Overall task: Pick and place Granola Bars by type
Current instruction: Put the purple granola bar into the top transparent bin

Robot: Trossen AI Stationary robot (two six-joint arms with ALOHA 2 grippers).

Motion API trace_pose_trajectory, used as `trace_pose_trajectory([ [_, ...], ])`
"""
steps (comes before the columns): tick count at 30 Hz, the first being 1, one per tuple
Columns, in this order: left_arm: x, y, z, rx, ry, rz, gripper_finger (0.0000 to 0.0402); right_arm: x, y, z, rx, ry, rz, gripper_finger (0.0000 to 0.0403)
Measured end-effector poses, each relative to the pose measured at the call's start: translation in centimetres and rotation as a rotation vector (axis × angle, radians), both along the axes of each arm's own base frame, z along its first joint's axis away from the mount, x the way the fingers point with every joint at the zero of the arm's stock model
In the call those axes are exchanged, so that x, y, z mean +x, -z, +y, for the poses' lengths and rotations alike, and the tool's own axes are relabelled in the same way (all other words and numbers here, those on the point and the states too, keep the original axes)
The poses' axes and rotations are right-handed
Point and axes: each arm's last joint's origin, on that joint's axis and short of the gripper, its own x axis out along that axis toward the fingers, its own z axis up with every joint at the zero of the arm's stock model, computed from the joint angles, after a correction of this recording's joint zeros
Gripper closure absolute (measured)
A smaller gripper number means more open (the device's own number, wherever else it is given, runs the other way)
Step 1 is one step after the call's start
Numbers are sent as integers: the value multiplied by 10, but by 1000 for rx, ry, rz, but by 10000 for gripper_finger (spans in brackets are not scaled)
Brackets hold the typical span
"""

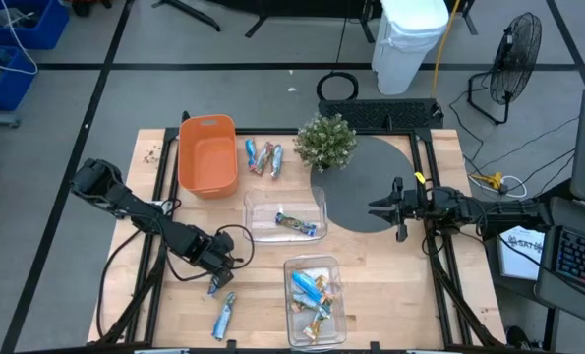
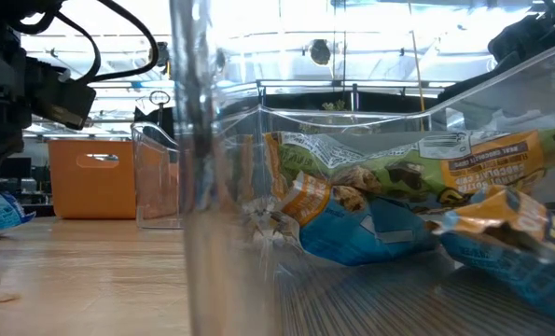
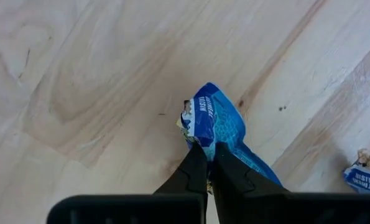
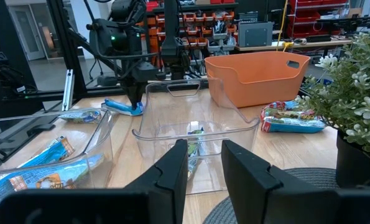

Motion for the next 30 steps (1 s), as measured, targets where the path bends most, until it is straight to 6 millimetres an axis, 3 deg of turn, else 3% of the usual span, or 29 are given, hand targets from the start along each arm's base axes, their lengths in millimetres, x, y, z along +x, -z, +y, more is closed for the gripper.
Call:
trace_pose_trajectory([
  [4,2,0,-1,7,31,-36,394,0,0,0,0,0,0,314],
  [9,11,-10,-5,38,106,-216,394,0,0,0,0,0,0,314],
  [14,9,-47,-8,157,192,-493,394,0,0,0,0,0,0,314],
  [21,-22,-101,-3,349,243,-820,394,0,0,0,0,0,0,314],
  [30,-37,-136,7,513,380,-1024,394,0,0,0,0,0,0,314],
])
